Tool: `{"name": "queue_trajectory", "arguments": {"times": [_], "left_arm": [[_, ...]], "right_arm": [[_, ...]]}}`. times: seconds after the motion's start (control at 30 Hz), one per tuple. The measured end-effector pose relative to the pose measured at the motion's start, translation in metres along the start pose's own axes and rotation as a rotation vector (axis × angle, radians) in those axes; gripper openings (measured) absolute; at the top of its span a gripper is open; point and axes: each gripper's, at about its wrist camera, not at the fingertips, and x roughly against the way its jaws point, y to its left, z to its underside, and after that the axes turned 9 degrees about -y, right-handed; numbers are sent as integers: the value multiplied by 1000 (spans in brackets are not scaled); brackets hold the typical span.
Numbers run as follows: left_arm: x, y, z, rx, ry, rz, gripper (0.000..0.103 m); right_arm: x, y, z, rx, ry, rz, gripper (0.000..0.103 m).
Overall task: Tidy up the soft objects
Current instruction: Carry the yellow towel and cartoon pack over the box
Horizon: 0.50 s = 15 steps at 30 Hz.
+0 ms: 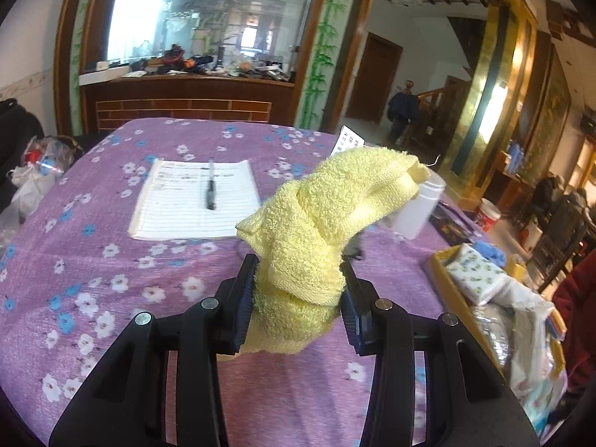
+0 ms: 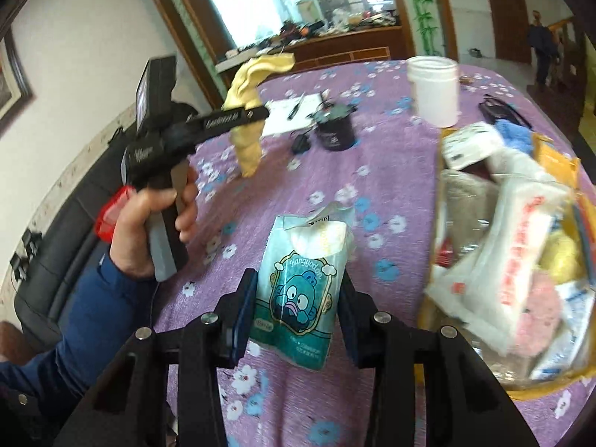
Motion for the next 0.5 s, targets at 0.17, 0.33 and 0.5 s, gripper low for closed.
{"name": "queue_trajectory", "arguments": {"times": [0.17,0.33,0.5], "left_arm": [[9,-22,-2,-23,17,40,40],[19,-48,-7,-34,33,92,40],[27,-84,-14,-57,55,155,40]], "right_arm": [[24,-24,-5,-57,-62,14,41],[44,-50,-11,-101,-124,36,41],[65,-75,-12,-130,-169,75,41]]}}
